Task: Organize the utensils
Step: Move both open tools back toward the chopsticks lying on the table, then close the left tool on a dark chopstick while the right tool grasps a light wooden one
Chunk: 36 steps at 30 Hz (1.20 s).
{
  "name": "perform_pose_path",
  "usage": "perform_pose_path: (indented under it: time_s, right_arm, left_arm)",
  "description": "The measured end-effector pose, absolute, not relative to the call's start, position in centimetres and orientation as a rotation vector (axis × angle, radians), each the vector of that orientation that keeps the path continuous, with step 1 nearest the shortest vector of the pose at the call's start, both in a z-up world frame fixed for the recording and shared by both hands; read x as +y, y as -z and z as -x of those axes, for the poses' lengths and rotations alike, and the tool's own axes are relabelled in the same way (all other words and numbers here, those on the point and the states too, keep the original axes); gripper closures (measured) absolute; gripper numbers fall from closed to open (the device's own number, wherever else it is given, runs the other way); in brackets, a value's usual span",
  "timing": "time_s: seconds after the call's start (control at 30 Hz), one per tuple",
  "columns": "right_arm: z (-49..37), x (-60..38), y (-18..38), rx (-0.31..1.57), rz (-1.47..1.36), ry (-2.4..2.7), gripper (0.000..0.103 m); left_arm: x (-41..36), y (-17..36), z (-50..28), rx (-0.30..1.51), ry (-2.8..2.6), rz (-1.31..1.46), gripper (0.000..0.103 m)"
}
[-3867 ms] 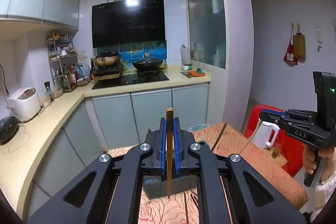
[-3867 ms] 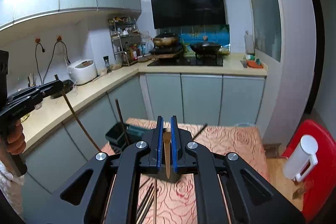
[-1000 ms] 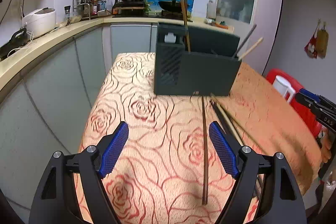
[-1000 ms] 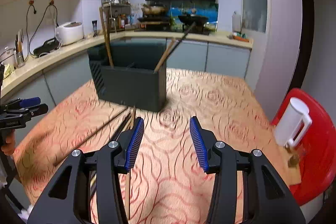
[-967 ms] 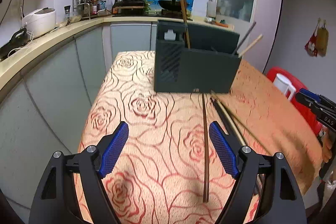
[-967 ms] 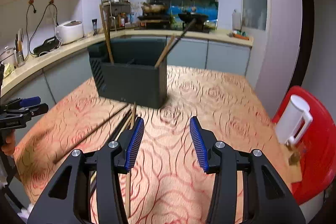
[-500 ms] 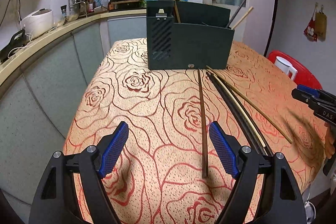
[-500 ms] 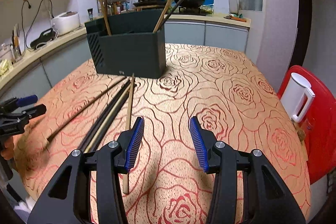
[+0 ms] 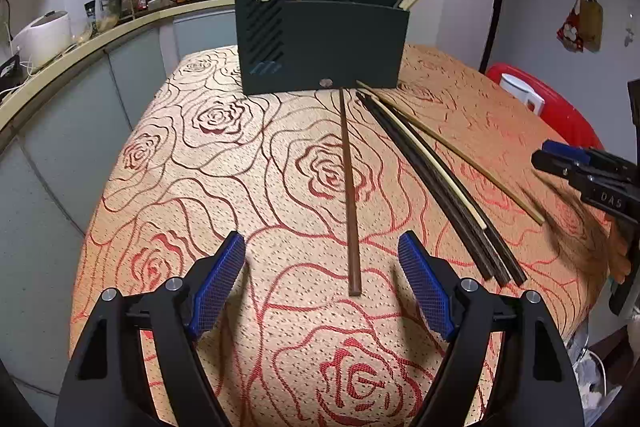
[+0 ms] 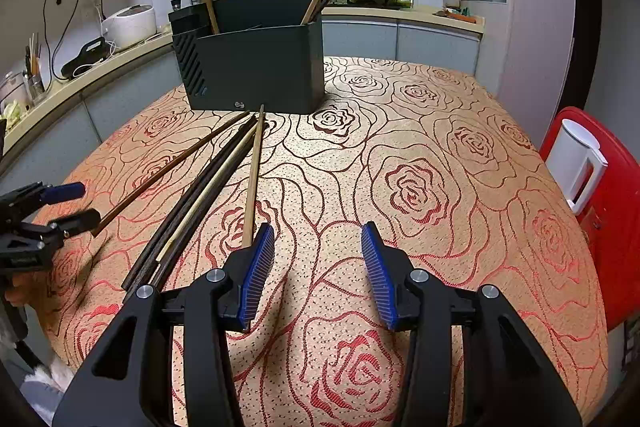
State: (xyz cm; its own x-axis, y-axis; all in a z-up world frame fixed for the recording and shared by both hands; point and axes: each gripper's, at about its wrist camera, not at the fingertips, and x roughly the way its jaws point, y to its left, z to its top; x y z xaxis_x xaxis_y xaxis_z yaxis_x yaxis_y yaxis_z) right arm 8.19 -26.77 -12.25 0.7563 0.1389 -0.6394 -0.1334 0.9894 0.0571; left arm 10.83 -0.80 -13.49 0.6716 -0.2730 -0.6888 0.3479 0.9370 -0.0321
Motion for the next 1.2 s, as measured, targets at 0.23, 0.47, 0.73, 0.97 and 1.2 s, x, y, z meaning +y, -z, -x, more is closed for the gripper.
perform_pose_path:
  time_s: [0.23, 0.47, 0.73, 0.97, 1.2]
  right_arm:
    - [-8.0, -26.5, 12.4, 0.7, 0.001, -0.155, 0.059]
    - [-7.5, -26.2, 12.8, 0.711, 0.012, -0.162, 0.059]
    - [-6.7, -25.0, 13.6, 0.726, 0.028, -0.204, 0.059]
    - [-6.4, -23.6, 14.2, 0.731, 0.065, -0.244, 0.059]
    - [-6.3, -23.1, 14.7, 0.721, 0.076, -0.25, 0.067]
  left_arm:
    - [-1.9, 14.0, -10.1, 0.76, 0.38, -0.138, 0.031]
    - [-2.4, 14.5, -9.8, 0.753, 0.38, -0.179, 0.061]
    - [-2.4, 14.4, -10.0, 0.739, 0.385, -0.175, 0.093]
    - [-2.6, 14.4, -10.0, 0.739, 0.385, -0.172, 0.096]
    - [-2.6, 14.4, -10.0, 0.74, 0.383, -0.168, 0.096]
